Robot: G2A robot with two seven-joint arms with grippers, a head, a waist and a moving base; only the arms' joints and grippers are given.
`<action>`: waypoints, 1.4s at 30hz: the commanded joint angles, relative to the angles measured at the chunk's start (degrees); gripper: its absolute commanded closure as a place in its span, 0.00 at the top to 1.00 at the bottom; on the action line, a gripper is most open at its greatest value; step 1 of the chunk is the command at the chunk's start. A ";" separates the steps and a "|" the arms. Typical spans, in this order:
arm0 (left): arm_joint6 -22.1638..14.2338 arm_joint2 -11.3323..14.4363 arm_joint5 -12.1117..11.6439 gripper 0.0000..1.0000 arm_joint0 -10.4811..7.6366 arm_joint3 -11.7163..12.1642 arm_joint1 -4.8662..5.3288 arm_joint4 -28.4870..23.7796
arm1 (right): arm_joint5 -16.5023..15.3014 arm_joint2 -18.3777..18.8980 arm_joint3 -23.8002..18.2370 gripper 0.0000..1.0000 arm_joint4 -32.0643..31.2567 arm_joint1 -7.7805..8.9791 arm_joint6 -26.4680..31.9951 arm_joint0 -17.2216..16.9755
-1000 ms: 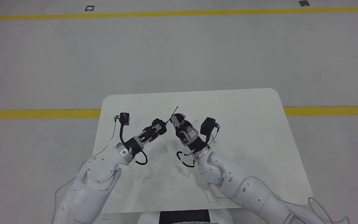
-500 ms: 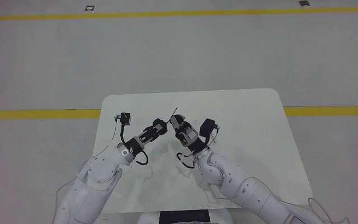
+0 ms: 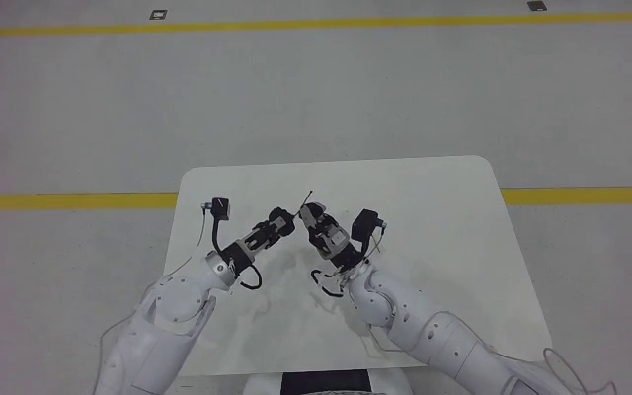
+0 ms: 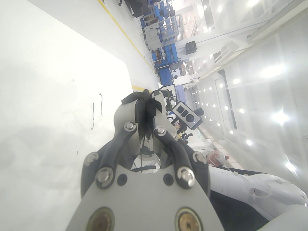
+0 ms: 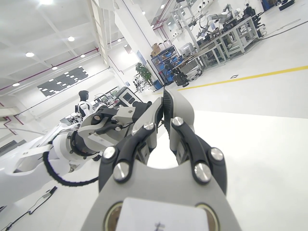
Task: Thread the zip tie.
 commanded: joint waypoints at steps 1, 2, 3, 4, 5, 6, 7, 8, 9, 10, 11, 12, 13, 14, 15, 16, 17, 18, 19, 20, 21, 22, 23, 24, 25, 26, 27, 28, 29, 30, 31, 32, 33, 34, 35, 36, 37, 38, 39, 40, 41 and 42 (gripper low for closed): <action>0.16 0.05 0.09 0.00 -0.13 0.11 0.01 -0.06 | 0.00 0.22 -0.09 1.00 0.50 0.05 -0.15 -0.12; 0.23 0.08 0.11 0.00 -0.18 0.17 0.01 -0.07 | 0.00 0.27 -0.15 1.00 0.61 0.07 -0.15 -0.15; 0.47 0.06 0.15 0.00 -0.23 0.25 0.01 -0.12 | 0.00 0.33 -0.16 1.00 0.54 0.11 -0.20 -0.14; 0.74 0.07 0.21 0.00 -0.27 0.32 0.00 -0.23 | 0.00 0.40 -0.18 1.00 0.49 0.15 -0.29 -0.16; 0.89 0.13 0.26 0.00 -0.33 0.39 -0.01 -0.37 | 0.00 0.48 -0.28 1.00 0.55 0.19 -0.49 -0.23; 1.02 0.12 0.30 0.00 -0.39 0.47 -0.01 -0.56 | 0.00 0.57 -0.41 1.00 0.53 0.24 -0.72 -0.27; 1.18 0.11 0.35 0.00 -0.44 0.56 -0.01 -0.75 | 0.00 0.67 -0.60 1.00 0.41 0.30 -1.07 -0.36; 1.29 0.12 0.48 0.00 -0.54 0.65 -0.02 -0.97 | 0.00 0.80 -0.82 1.00 0.22 0.43 -1.46 -0.57; 1.30 0.14 0.57 0.00 -0.64 0.67 -0.02 -1.07 | 0.00 0.92 -0.93 1.00 -0.13 0.56 -1.62 -0.68; 1.32 0.20 0.70 0.00 -0.74 0.60 -0.03 -1.37 | 0.00 1.13 -0.99 1.00 -0.74 0.74 -1.96 -0.82; 1.19 0.34 0.87 0.00 -0.81 0.44 -0.05 -1.93 | 0.00 1.43 -1.00 1.00 -1.42 0.97 -2.52 -1.09; 0.89 0.51 1.16 0.00 -0.88 0.26 -0.07 -2.73 | 0.00 1.93 -0.93 1.00 -2.52 1.32 -3.27 -1.49; 0.57 0.69 1.47 0.00 -0.89 0.09 -0.10 -3.68 | 0.00 2.49 -0.69 1.00 -3.81 1.64 -4.10 -1.79; 0.30 0.86 1.89 0.00 -0.88 -0.09 -0.15 -5.06 | 0.00 3.13 -0.37 1.00 -5.45 2.00 -5.14 -2.17; -0.22 1.02 2.59 0.00 -0.96 -0.31 -0.19 -6.80 | 0.00 4.17 0.39 1.00 -8.55 2.51 -6.38 -2.57; -0.67 1.20 3.11 0.00 -0.98 -0.47 -0.23 -8.31 | 0.44 4.89 0.72 1.00 -10.95 2.83 -7.26 -2.96; -1.16 1.41 3.74 0.00 -0.99 -0.65 -0.30 -10.42 | 1.03 5.54 1.00 1.00 -12.91 3.11 -8.13 -3.56; -1.82 1.60 4.41 0.00 -1.07 -0.83 -0.34 -12.20 | 2.19 6.23 1.31 1.00 -15.10 3.38 -8.85 -4.02; -2.40 1.79 5.31 0.00 -1.15 -0.96 -0.39 -14.31 | 3.37 6.90 1.34 1.00 -17.49 3.64 -9.63 -4.66; -2.77 2.03 6.05 0.00 -1.22 -1.16 -0.46 -16.15 | 4.03 7.34 1.39 1.00 -18.99 3.81 -10.14 -5.13; -2.99 2.26 6.73 0.00 -1.31 -1.32 -0.52 -17.62 | 4.36 7.81 1.36 1.00 -19.85 3.93 -10.70 -5.55; -3.05 2.59 7.71 0.00 -1.40 -1.44 -0.60 -19.29 | 4.93 8.43 1.33 1.00 -20.90 4.05 -11.38 -5.99; -2.99 2.90 8.47 0.00 -1.48 -1.58 -0.69 -20.73 | 5.54 8.85 1.38 1.00 -22.26 4.14 -11.83 -6.11; -2.74 3.19 8.90 0.00 -1.57 -1.67 -0.79 -22.09 | 6.66 9.27 1.46 1.00 -23.89 4.23 -12.59 -6.24; -2.41 3.67 9.78 0.00 -1.67 -1.69 -0.92 -23.88 | 8.10 9.65 1.46 1.00 -25.59 4.25 -13.88 -6.55; -2.25 4.00 10.41 0.00 -1.80 -1.74 -1.00 -24.91 | 9.41 9.97 1.60 1.00 -26.61 4.23 -14.67 -6.76; -2.13 4.24 10.74 0.00 -1.90 -1.84 -1.07 -25.66 | 9.80 10.04 1.64 1.00 -26.90 4.22 -14.82 -6.85; -2.13 4.24 10.74 0.00 -1.90 -1.84 -1.07 -25.66 | 9.80 10.04 1.64 1.00 -26.90 4.22 -14.82 -6.85; -2.13 4.24 10.74 0.00 -1.90 -1.84 -1.07 -25.66 | 9.80 10.04 1.64 1.00 -26.90 4.22 -14.82 -6.85; -2.13 4.24 10.74 0.00 -1.90 -1.84 -1.07 -25.66 | 9.80 10.04 1.64 1.00 -26.90 4.22 -14.82 -6.85; -2.13 4.24 10.74 0.00 -1.90 -1.84 -1.07 -25.66 | 9.80 10.04 1.64 1.00 -26.90 4.22 -14.82 -6.85; -2.13 4.24 10.74 0.00 -1.90 -1.84 -1.07 -25.66 | 9.80 10.04 1.64 1.00 -26.90 4.22 -14.82 -6.85; -2.13 4.24 10.74 0.00 -1.90 -1.84 -1.07 -25.66 | 9.80 10.04 1.64 1.00 -26.90 4.22 -14.82 -6.85; -2.13 4.24 10.74 0.00 -1.90 -1.84 -1.07 -25.66 | 9.80 10.04 1.64 1.00 -26.90 4.22 -14.82 -6.85; -2.13 4.24 10.74 0.00 -1.90 -1.84 -1.07 -25.66 | 9.80 10.04 1.64 1.00 -26.90 4.22 -14.82 -6.85; -2.13 4.24 10.74 0.00 -1.90 -1.84 -1.07 -25.66 | 9.80 10.04 1.64 1.00 -26.90 4.22 -14.82 -6.85; -1.88 4.25 10.85 0.00 -1.90 -1.68 -1.09 -25.81 | 9.80 10.04 1.64 1.00 -26.90 4.22 -14.82 -6.85; -0.89 4.43 11.49 0.00 -1.88 -1.17 -1.21 -27.30 | 9.80 10.04 1.64 1.00 -26.90 4.22 -14.82 -6.85; -0.16 4.84 12.58 0.00 -1.91 -0.94 -1.42 -30.40 | 10.65 10.53 1.01 1.00 -26.52 4.15 -15.13 -6.95; -0.11 5.02 13.39 0.00 -2.01 -0.69 -1.55 -32.93 | 11.38 11.10 0.47 1.00 -25.81 4.06 -16.26 -7.28; 0.20 4.92 13.97 0.00 -2.16 -0.40 -1.65 -35.05 | 11.96 11.36 0.50 1.00 -26.97 4.06 -16.99 -7.26; 0.50 5.05 14.60 0.00 -2.07 -0.29 -1.79 -37.68 | 13.46 11.78 0.73 1.00 -28.96 4.05 -18.50 -7.19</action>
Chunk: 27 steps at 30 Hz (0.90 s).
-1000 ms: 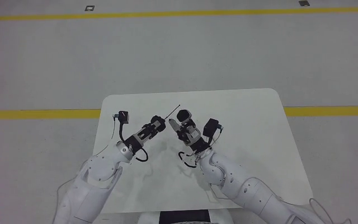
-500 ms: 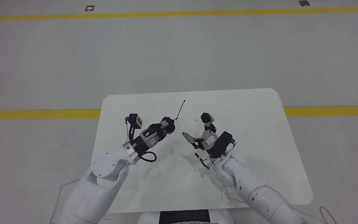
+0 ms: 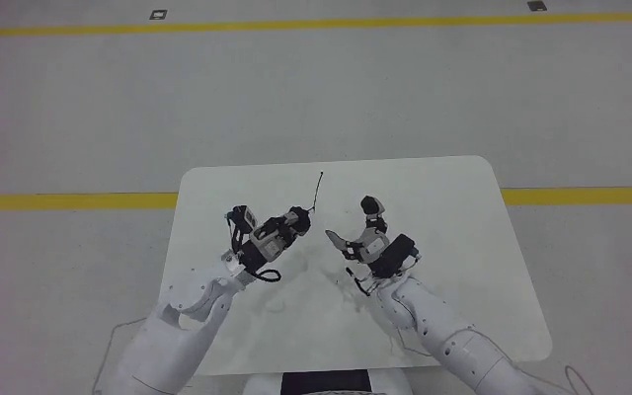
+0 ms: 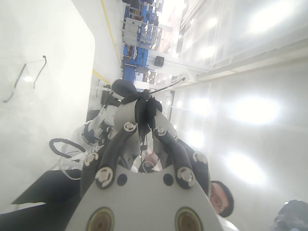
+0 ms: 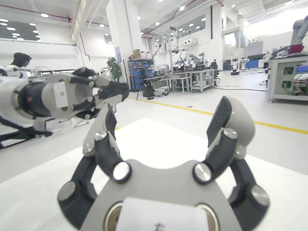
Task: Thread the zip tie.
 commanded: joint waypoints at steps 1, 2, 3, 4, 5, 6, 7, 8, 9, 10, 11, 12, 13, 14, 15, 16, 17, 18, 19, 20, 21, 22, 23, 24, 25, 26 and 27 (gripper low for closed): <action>0.27 0.34 1.15 0.00 0.30 0.17 -0.25 -5.55 | 1.62 0.48 0.32 1.00 -2.95 -0.08 -2.19 -0.09; 0.62 0.40 1.59 0.00 0.43 0.20 -0.37 -7.85 | 1.55 0.61 0.41 1.00 -3.30 -0.16 -2.88 -0.06; 0.92 0.43 1.89 0.00 0.47 0.12 -0.47 -9.55 | 1.81 0.79 0.64 1.00 -3.99 -0.23 -3.73 0.07; 1.02 0.44 2.15 0.00 0.45 0.09 -0.55 -11.07 | 2.02 0.85 1.13 1.00 -5.08 -0.32 -4.14 0.19; 1.07 0.37 2.39 0.00 0.45 0.14 -0.63 -12.73 | 1.83 0.86 1.42 1.00 -5.55 -0.40 -4.22 0.30; 0.98 0.20 2.61 0.00 0.31 0.25 -0.69 -14.24 | 1.71 0.88 1.71 1.00 -5.88 -0.50 -4.43 0.42; 0.66 0.01 2.96 0.00 0.09 0.55 -0.74 -15.71 | 1.65 0.77 2.30 1.00 -6.82 -0.64 -4.63 0.69; 0.33 -0.12 3.02 0.00 -0.07 0.78 -0.77 -16.57 | 1.60 0.68 2.73 1.00 -7.25 -0.78 -4.76 0.87; -0.15 -0.24 3.01 0.00 -0.17 1.03 -0.80 -17.35 | 1.59 0.59 3.15 1.00 -7.42 -0.95 -4.90 1.09; -0.72 -0.38 3.08 0.00 -0.22 1.39 -0.81 -18.07 | 1.52 0.41 3.68 1.00 -7.45 -1.23 -5.10 1.46; -1.23 -0.48 3.12 0.00 -0.19 1.55 -0.81 -18.66 | 1.45 0.20 4.09 1.00 -7.55 -1.46 -5.19 1.80; -1.83 -0.69 3.26 0.00 -0.06 1.80 -0.79 -19.25 | 1.51 0.02 4.47 1.00 -7.62 -1.73 -5.36 2.26; -2.23 -0.94 3.70 0.00 0.07 2.04 -0.72 -19.17 | 0.82 -0.35 4.65 1.00 -6.98 -2.07 -5.89 2.62; -2.11 -1.47 4.70 0.00 0.17 2.38 -0.52 -17.97 | 0.57 -0.73 5.66 1.00 -6.68 -2.51 -6.16 3.29; -1.99 -1.74 4.76 0.00 0.10 2.49 -0.45 -17.25 | 0.57 -0.73 5.66 1.00 -6.68 -2.51 -6.16 3.29; -1.99 -1.74 4.76 0.00 0.10 2.49 -0.45 -17.25 | 0.57 -0.73 5.66 1.00 -6.68 -2.51 -6.16 3.29; -1.99 -1.74 4.76 0.00 0.10 2.49 -0.45 -17.25 | 0.57 -0.73 5.66 1.00 -6.68 -2.51 -6.16 3.29; -1.99 -1.74 4.76 0.00 0.10 2.49 -0.45 -17.25 | 0.57 -0.73 5.66 1.00 -6.68 -2.51 -6.16 3.29; -1.99 -1.74 4.76 0.00 0.10 2.49 -0.45 -17.25 | 0.57 -0.73 5.66 1.00 -6.68 -2.51 -6.16 3.29; -1.99 -1.74 4.76 0.00 0.10 2.49 -0.45 -17.25 | 0.57 -0.73 5.66 1.00 -6.68 -2.51 -6.16 3.29; -1.99 -1.74 4.76 0.00 0.10 2.49 -0.45 -17.25 | 0.57 -0.73 5.66 1.00 -6.68 -2.51 -6.16 3.29; -1.55 -1.62 4.65 0.00 0.00 2.51 -0.48 -17.01 | 0.88 -0.57 5.14 1.00 -6.77 -2.54 -5.14 3.20; -1.27 -1.42 4.54 0.00 -0.11 2.52 -0.52 -16.85 | 1.69 -0.33 4.58 1.00 -7.31 -2.59 -3.67 3.19; -1.27 -1.29 4.50 0.00 -0.14 2.54 -0.56 -17.16 | 1.83 -0.25 4.24 1.00 -7.42 -2.67 -2.93 3.18; -1.34 -1.21 4.44 0.00 -0.15 2.53 -0.59 -17.37 | 1.84 -0.20 4.08 1.00 -7.61 -2.77 -2.34 3.28; -1.48 -1.13 4.50 0.00 -0.16 2.48 -0.61 -17.51 | 1.99 -0.14 4.12 1.00 -7.90 -2.87 -1.77 3.49; -1.72 -1.06 4.61 0.00 -0.13 2.35 -0.62 -17.84 | 2.19 -0.15 4.18 1.00 -8.30 -3.04 -1.16 3.76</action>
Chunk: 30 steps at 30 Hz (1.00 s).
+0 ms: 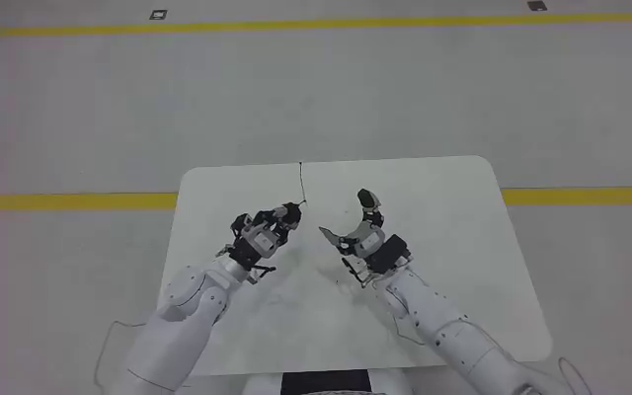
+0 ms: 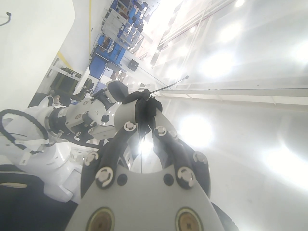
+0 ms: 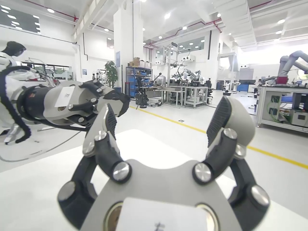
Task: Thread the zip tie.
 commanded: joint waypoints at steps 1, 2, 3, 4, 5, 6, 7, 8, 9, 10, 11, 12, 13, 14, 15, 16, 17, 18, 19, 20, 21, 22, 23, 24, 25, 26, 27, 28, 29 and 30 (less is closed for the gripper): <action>-0.50 0.10 0.31 0.00 0.05 -0.21 -0.03 -0.75 | 0.18 -0.02 0.15 1.00 -0.48 -0.26 0.68 0.40; -0.77 0.11 0.60 0.00 0.06 -0.32 -0.03 -1.17 | 0.25 -0.03 0.28 0.78 -0.64 -0.40 0.89 0.61; -0.85 0.04 0.80 0.00 0.07 -0.48 -0.03 -1.41 | 0.37 -0.08 0.52 0.60 -0.82 -0.61 1.16 0.88; -0.97 0.05 0.92 0.00 0.15 -0.66 -0.03 -1.60 | 0.45 -0.13 0.70 0.49 -0.95 -0.76 1.26 1.06; -1.14 0.06 1.08 0.00 0.23 -0.82 -0.04 -2.05 | 0.53 -0.18 0.90 0.46 -1.03 -0.93 1.33 1.22; -1.17 -0.02 1.14 0.00 0.28 -0.92 -0.03 -2.20 | 0.60 -0.27 1.12 0.43 -1.04 -1.11 1.37 1.36; -1.39 0.00 1.39 0.00 0.42 -1.08 -0.05 -2.86 | 0.68 -0.42 1.43 0.42 -1.03 -1.36 1.42 1.55; -1.57 -0.11 1.58 0.00 0.47 -1.15 -0.03 -3.23 | 0.76 -0.55 1.67 0.41 -1.03 -1.56 1.45 1.68; -1.65 -0.25 1.68 0.00 0.53 -1.22 -0.01 -3.27 | 0.80 -0.76 1.91 0.38 -1.12 -1.77 1.56 1.83; -1.82 -0.33 1.77 0.00 0.67 -1.41 0.02 -3.32 | 0.86 -1.02 2.20 0.37 -1.16 -2.06 1.62 2.04; -1.95 -0.39 1.84 0.00 0.78 -1.54 0.03 -3.42 | 0.82 -1.20 2.42 0.36 -1.15 -2.27 1.59 2.18; -2.00 -0.44 1.88 0.00 0.88 -1.65 0.05 -3.45 | 0.72 -1.42 2.66 0.35 -1.23 -2.48 1.59 2.36; -2.07 -0.45 1.97 0.00 0.98 -1.73 0.05 -3.55 | 0.66 -1.61 2.91 0.33 -1.26 -2.70 1.56 2.54; -2.11 -0.47 2.11 0.00 1.03 -1.74 0.05 -3.83 | 0.58 -1.81 3.25 0.32 -1.17 -2.98 1.44 2.75; -2.11 -0.49 2.17 0.00 0.99 -1.69 0.05 -3.90 | 0.46 -2.00 3.50 0.31 -1.16 -3.19 1.37 2.91; -2.11 -0.46 2.21 0.00 0.94 -1.64 0.05 -3.90 | 0.36 -2.17 3.75 0.31 -1.22 -3.40 1.29 3.08; -2.11 -0.41 2.28 0.00 0.90 -1.60 0.03 -4.04 | 0.24 -2.38 4.10 0.30 -1.29 -3.66 1.14 3.28; -2.09 -0.33 2.31 0.00 0.87 -1.58 0.02 -4.02 | 0.16 -2.52 4.37 0.29 -1.37 -3.84 1.04 3.41; -2.07 -0.27 2.32 0.00 0.84 -1.55 0.02 -3.87 | 0.10 -2.65 4.64 0.29 -1.48 -4.02 0.97 3.54; -2.06 -0.22 2.28 0.00 0.83 -1.53 0.02 -3.78 | 0.03 -2.81 4.99 0.27 -1.67 -4.25 0.90 3.70; -2.06 -0.21 2.24 0.00 0.84 -1.53 0.02 -3.74 | -0.07 -2.92 5.21 0.26 -1.79 -4.41 0.84 3.79; -2.06 -0.20 2.18 0.00 0.86 -1.53 0.02 -3.67 | -0.17 -3.00 5.41 0.26 -1.87 -4.56 0.75 3.86; -2.08 -0.24 2.12 0.00 0.90 -1.52 0.02 -3.70 | -0.21 -3.05 5.61 0.27 -1.93 -4.70 0.67 3.89; -2.10 -0.28 2.10 0.00 0.93 -1.53 0.03 -3.74 | -0.23 -3.06 5.81 0.26 -1.98 -4.83 0.57 3.92; -2.12 -0.33 2.08 0.00 0.97 -1.54 0.03 -3.76 | -0.30 -3.06 6.04 0.26 -2.02 -4.99 0.47 3.93; -2.14 -0.39 2.06 0.00 1.01 -1.56 0.04 -3.85 | -0.38 -3.02 6.18 0.25 -1.99 -5.10 0.40 3.91; -2.17 -0.44 2.07 0.00 1.05 -1.58 0.04 -3.92 | -0.46 -2.98 6.37 0.25 -2.03 -5.24 0.32 3.90; -2.18 -0.46 2.07 0.00 1.08 -1.59 0.05 -3.91 | -0.56 -2.96 6.49 0.24 -2.08 -5.34 0.27 3.89; -2.20 -0.46 2.11 0.00 1.10 -1.60 0.05 -3.96 | -0.66 -2.96 6.57 0.22 -2.14 -5.44 0.23 3.90; -2.22 -0.47 2.15 0.00 1.11 -1.59 0.05 -3.99 | -0.77 -2.95 6.65 0.22 -2.21 -5.55 0.21 3.93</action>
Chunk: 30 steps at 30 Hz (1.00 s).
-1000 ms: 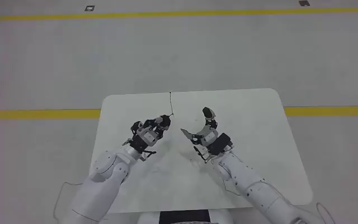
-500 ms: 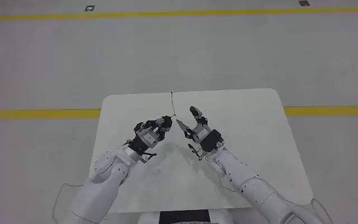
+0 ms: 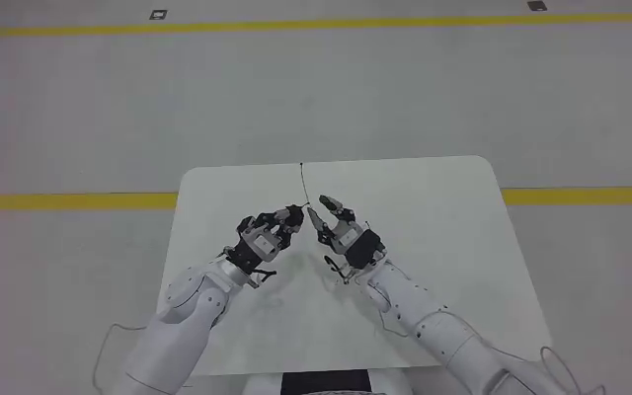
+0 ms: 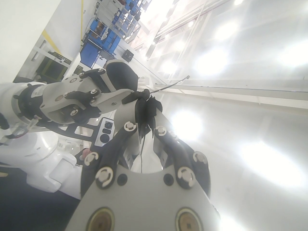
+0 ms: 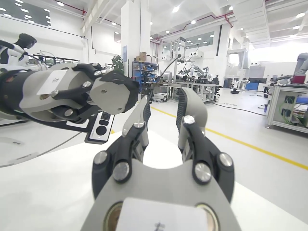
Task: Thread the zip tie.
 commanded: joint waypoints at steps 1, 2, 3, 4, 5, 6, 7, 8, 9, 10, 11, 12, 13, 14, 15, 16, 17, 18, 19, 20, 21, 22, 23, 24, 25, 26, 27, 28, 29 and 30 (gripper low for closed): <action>-0.01 -0.03 0.07 0.00 -0.02 0.05 0.00 -0.03 | -0.18 0.03 0.17 0.21 -0.15 -0.21 -0.03 0.06; -0.01 -0.02 0.09 0.00 -0.05 0.08 0.00 -0.03 | -0.26 0.05 0.24 0.20 -0.21 -0.31 -0.05 0.10; -0.01 -0.02 0.10 0.00 -0.07 0.10 0.00 -0.05 | -0.34 0.08 0.32 0.20 -0.25 -0.41 -0.06 0.13; -0.02 -0.01 0.09 0.00 -0.09 0.13 0.00 -0.04 | -0.46 0.12 0.42 0.19 -0.35 -0.54 -0.08 0.18; -0.02 0.00 0.09 0.00 -0.11 0.18 0.00 -0.06 | -0.55 0.17 0.48 0.19 -0.40 -0.63 -0.12 0.20; 0.00 0.00 0.07 0.00 -0.13 0.23 -0.01 -0.07 | -0.67 0.20 0.53 0.18 -0.45 -0.72 -0.16 0.22; 0.02 0.02 0.05 0.00 -0.16 0.29 -0.01 -0.03 | -0.80 0.22 0.56 0.18 -0.54 -0.81 -0.20 0.25; 0.05 0.04 0.03 0.00 -0.20 0.35 -0.02 -0.05 | -0.92 0.28 0.62 0.17 -0.62 -0.92 -0.26 0.26; 0.17 0.05 0.03 0.00 -0.23 0.44 -0.03 -0.05 | -1.00 0.32 0.66 0.15 -0.70 -1.00 -0.31 0.26; 0.30 0.10 0.05 0.00 -0.27 0.48 -0.04 -0.01 | -1.07 0.38 0.72 0.13 -0.79 -1.07 -0.35 0.25; 0.43 0.16 0.09 0.00 -0.32 0.48 -0.05 -0.03 | -1.17 0.46 0.80 0.11 -0.89 -1.17 -0.40 0.25; 0.48 0.22 0.11 0.00 -0.35 0.50 -0.06 -0.04 | -1.26 0.53 0.87 0.11 -0.96 -1.23 -0.44 0.24; 0.56 0.29 0.16 0.00 -0.38 0.56 -0.07 -0.04 | -1.34 0.61 0.93 0.08 -1.03 -1.29 -0.50 0.22; 0.63 0.35 0.19 0.00 -0.46 0.60 -0.09 -0.06 | -1.43 0.72 1.01 0.04 -1.12 -1.37 -0.52 0.19; 0.65 0.40 0.21 0.00 -0.50 0.63 -0.10 -0.08 | -1.47 0.80 1.07 0.02 -1.20 -1.43 -0.52 0.17; 0.67 0.44 0.24 0.00 -0.57 0.68 -0.11 -0.12 | -1.52 0.89 1.12 0.00 -1.31 -1.48 -0.50 0.15; 0.70 0.49 0.27 0.00 -0.65 0.74 -0.12 -0.16 | -1.59 0.97 1.16 0.00 -1.41 -1.53 -0.47 0.13; 0.71 0.54 0.29 0.00 -0.75 0.81 -0.13 -0.20 | -1.70 1.09 1.21 0.00 -1.56 -1.59 -0.45 0.11; 0.73 0.58 0.30 0.00 -0.83 0.86 -0.15 -0.25 | -1.80 1.17 1.26 0.00 -1.71 -1.62 -0.42 0.09; 0.77 0.61 0.30 0.00 -0.91 0.91 -0.16 -0.28 | -1.89 1.25 1.31 0.00 -1.85 -1.66 -0.42 0.06; 0.80 0.65 0.26 0.00 -1.01 0.97 -0.18 -0.32 | -2.03 1.35 1.40 0.00 -2.07 -1.70 -0.41 0.00; 0.83 0.68 0.25 0.00 -1.08 1.03 -0.19 -0.37 | -2.12 1.43 1.45 0.00 -2.21 -1.73 -0.42 -0.04; 0.86 0.71 0.22 0.00 -1.15 1.08 -0.20 -0.36 | -2.19 1.52 1.53 0.00 -2.36 -1.76 -0.45 -0.09; 0.88 0.75 0.18 0.00 -1.20 1.11 -0.21 -0.35 | -2.27 1.61 1.62 0.00 -2.51 -1.79 -0.47 -0.14; 0.87 0.75 0.14 0.00 -1.25 1.17 -0.22 -0.40 | -2.34 1.75 1.72 0.00 -2.70 -1.82 -0.48 -0.19; 0.85 0.75 0.10 0.00 -1.28 1.20 -0.23 -0.41 | -2.38 1.86 1.81 0.00 -2.86 -1.84 -0.47 -0.23; 0.83 0.71 0.00 0.00 -1.35 1.21 -0.24 -0.49 | -2.41 1.97 1.89 0.00 -3.02 -1.85 -0.48 -0.27; 0.78 0.66 -0.10 0.00 -1.42 1.22 -0.25 -0.64 | -2.42 2.11 2.00 0.00 -3.34 -1.86 -0.45 -0.32; 0.74 0.63 -0.19 0.00 -1.49 1.20 -0.26 -0.64 | -2.40 2.24 2.07 0.00 -3.56 -1.86 -0.43 -0.37; 0.70 0.59 -0.29 0.00 -1.56 1.16 -0.27 -0.74 | -2.40 2.38 2.14 0.00 -3.76 -1.86 -0.42 -0.43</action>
